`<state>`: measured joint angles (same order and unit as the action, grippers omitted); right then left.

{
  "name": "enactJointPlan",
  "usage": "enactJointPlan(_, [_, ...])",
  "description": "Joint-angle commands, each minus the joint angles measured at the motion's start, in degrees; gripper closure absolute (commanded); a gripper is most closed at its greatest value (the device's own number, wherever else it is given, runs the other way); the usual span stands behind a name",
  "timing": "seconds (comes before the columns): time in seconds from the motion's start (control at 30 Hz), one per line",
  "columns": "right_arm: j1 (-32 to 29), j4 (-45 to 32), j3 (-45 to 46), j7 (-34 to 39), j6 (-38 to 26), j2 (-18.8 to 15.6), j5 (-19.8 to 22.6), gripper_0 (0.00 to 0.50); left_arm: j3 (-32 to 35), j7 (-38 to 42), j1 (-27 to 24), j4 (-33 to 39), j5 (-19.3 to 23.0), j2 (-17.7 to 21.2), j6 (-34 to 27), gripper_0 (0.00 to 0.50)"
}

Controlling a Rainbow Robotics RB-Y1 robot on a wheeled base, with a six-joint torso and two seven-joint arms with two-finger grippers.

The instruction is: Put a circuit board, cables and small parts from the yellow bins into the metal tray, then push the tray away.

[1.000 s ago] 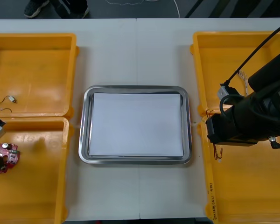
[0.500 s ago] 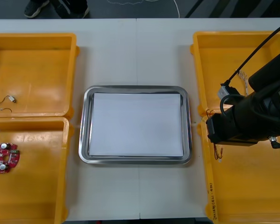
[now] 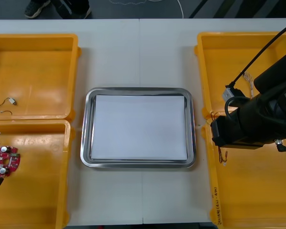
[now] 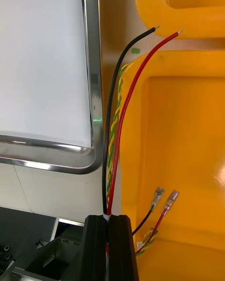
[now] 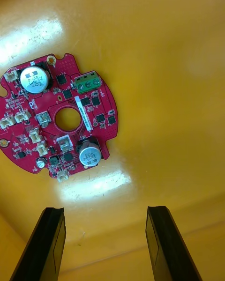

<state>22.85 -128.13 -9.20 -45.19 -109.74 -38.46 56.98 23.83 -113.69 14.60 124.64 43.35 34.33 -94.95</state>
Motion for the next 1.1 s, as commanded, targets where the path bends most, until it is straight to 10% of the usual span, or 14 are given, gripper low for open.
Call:
enactJointPlan(0.03, [1.6, -0.3, -0.3, 2.1, -0.3, -1.8, 0.1, 0.500, 0.7, -3.0, -1.7, 1.7, -0.5, -0.7, 0.4, 0.000])
enactJointPlan(0.63, [1.6, -0.3, -0.4, 2.5, -0.3, -1.9, 0.0, 0.500, -5.9, 5.2, -12.5, -3.4, -6.1, -0.7, -3.2, 0.000])
enactJointPlan(1.1, [1.6, -0.3, -0.4, 2.7, -0.3, -2.0, 0.1, 0.500, -7.4, 33.5, -16.6, -5.9, -6.3, -0.7, -5.6, 0.000])
